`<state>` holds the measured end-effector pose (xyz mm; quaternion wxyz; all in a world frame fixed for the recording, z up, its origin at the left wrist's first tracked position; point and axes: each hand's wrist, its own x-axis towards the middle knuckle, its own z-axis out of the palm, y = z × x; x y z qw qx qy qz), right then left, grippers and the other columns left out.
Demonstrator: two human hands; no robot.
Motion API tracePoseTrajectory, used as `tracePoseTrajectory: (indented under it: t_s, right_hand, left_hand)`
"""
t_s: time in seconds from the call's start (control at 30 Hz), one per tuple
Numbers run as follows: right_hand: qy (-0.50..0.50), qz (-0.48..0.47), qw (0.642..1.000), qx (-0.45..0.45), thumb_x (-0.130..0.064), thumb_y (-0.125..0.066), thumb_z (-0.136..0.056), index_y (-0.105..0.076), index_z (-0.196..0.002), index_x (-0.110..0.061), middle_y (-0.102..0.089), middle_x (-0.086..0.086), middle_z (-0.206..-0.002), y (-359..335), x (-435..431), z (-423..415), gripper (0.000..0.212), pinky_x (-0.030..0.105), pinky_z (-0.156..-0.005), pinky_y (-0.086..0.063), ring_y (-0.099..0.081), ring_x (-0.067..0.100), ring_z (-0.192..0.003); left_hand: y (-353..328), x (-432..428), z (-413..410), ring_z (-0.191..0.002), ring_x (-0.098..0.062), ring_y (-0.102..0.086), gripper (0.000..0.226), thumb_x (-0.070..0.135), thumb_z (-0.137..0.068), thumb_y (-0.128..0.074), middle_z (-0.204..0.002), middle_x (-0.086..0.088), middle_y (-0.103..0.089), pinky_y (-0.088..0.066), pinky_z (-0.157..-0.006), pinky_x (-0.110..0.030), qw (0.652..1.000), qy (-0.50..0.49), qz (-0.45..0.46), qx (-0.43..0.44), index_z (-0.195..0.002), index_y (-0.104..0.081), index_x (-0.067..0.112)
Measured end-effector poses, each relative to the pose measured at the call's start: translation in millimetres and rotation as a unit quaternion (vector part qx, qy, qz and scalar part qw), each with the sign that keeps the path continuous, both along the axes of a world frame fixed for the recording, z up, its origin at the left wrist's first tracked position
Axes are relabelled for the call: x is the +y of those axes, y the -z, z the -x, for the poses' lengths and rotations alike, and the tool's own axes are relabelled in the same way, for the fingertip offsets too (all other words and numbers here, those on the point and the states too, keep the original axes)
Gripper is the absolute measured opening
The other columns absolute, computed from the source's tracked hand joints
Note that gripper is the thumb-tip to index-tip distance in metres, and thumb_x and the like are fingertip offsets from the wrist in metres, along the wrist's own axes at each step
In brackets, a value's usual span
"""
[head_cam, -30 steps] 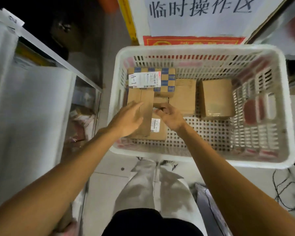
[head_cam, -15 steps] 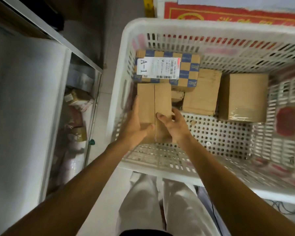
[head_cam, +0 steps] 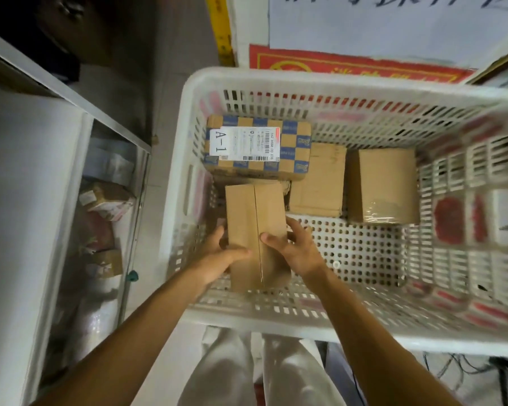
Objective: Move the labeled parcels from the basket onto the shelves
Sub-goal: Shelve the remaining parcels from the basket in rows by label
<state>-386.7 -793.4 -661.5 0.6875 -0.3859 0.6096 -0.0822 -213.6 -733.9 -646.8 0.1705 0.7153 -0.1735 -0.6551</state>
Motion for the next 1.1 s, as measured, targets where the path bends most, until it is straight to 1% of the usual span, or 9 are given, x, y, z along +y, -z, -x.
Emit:
tracePoseTrajectory:
  t_s: [0.17,0.27,0.33,0.47,0.6,0.83,0.93,1.03,1.1]
  right_hand:
    - [0.039,-0.001,0.999,-0.019,-0.032,-0.072,-0.084,-0.049,-0.127,-0.027,-0.061,0.000,-0.114,-47,1,2,0.049,0.037,-0.090,-0.052,-0.060,0.018,-0.103]
    - [0.039,0.035,0.998,-0.028,-0.032,-0.073,-0.083,-0.048,-0.127,-0.026,-0.063,0.003,-0.116,-83,-14,1,0.051,0.044,-0.095,-0.051,-0.061,0.022,-0.106]
    - [0.041,0.067,0.996,-0.035,-0.030,-0.073,-0.083,-0.049,-0.127,-0.024,-0.063,0.008,-0.116,-109,-25,-1,0.051,0.040,-0.090,-0.053,-0.062,0.023,-0.104]
    - [0.014,0.114,0.991,-0.065,-0.022,-0.068,-0.087,-0.046,-0.129,-0.018,-0.064,0.007,-0.111,-161,-33,-10,0.048,0.024,-0.069,-0.051,-0.064,0.016,-0.090]
    - [-0.014,0.156,0.983,-0.096,-0.029,-0.071,-0.084,-0.045,-0.132,-0.022,-0.063,0.005,-0.118,-198,-37,-38,0.055,0.036,-0.087,-0.053,-0.063,0.021,-0.105]
    - [-0.132,0.233,0.952,-0.147,-0.042,-0.073,-0.071,-0.051,-0.129,-0.027,-0.061,0.002,-0.118,-263,-59,-107,0.064,0.035,-0.089,-0.052,-0.062,0.020,-0.106]
    - [-0.182,0.248,0.935,-0.179,-0.035,-0.073,-0.080,-0.051,-0.126,-0.025,-0.057,0.001,-0.120,-288,-59,-137,0.052,0.039,-0.093,-0.051,-0.060,0.019,-0.108]
    - [-0.214,0.259,0.911,-0.239,-0.031,-0.072,-0.082,-0.054,-0.122,-0.025,-0.061,0.001,-0.119,-313,-51,-162,0.044,0.036,-0.091,-0.051,-0.061,0.018,-0.109]
    - [-0.229,0.264,0.897,-0.270,-0.024,-0.071,-0.085,-0.054,-0.122,-0.022,-0.062,-0.001,-0.116,-330,-41,-175,0.040,0.027,-0.084,-0.051,-0.062,0.014,-0.105]
  left_hand:
    - [-43,-16,-7,-0.119,-0.017,-0.054,0.085,0.053,-0.070,-0.073,-0.136,0.004,-0.054,-0.043,-0.102,-0.045,0.999,0.040,0.012,0.002,-0.143,-0.036,0.032]
    - [-76,-32,-13,-0.105,-0.025,-0.062,0.034,0.051,-0.092,-0.050,-0.111,-0.006,-0.066,-0.048,-0.097,-0.048,0.998,-0.009,0.051,0.024,-0.115,-0.058,0.027]
    - [-98,-41,-19,-0.099,-0.028,-0.061,0.033,0.047,-0.099,-0.037,-0.103,-0.010,-0.067,-0.047,-0.093,-0.044,0.993,-0.073,0.084,0.044,-0.103,-0.061,0.026]
    - [-139,-43,-40,-0.108,-0.029,-0.058,0.026,0.032,-0.103,-0.034,-0.115,-0.011,-0.063,-0.048,-0.085,-0.042,0.984,-0.053,0.165,0.046,-0.117,-0.056,0.036]
    - [-179,-40,-62,-0.104,-0.020,-0.057,0.030,0.027,-0.099,-0.043,-0.115,-0.001,-0.059,-0.046,-0.076,-0.036,0.971,-0.030,0.237,0.016,-0.125,-0.043,0.043]
    - [-234,-6,-117,-0.104,-0.020,-0.062,0.038,0.029,-0.094,-0.054,-0.117,-0.003,-0.062,-0.050,-0.085,-0.038,0.937,-0.128,0.321,-0.040,-0.128,-0.040,0.038]
    - [-257,20,-134,-0.111,-0.013,-0.058,0.052,0.040,-0.090,-0.054,-0.124,0.004,-0.059,-0.051,-0.084,-0.028,0.915,-0.175,0.358,-0.070,-0.137,-0.031,0.038]
    - [-285,46,-142,-0.123,-0.013,-0.050,0.069,0.055,-0.080,-0.056,-0.135,0.011,-0.051,-0.045,-0.100,-0.040,0.894,-0.216,0.381,-0.095,-0.141,-0.024,0.045]
    - [-304,63,-148,-0.120,-0.009,-0.052,0.075,0.059,-0.075,-0.061,-0.134,0.013,-0.053,-0.048,-0.096,-0.039,0.873,-0.254,0.404,-0.102,-0.140,-0.025,0.047]
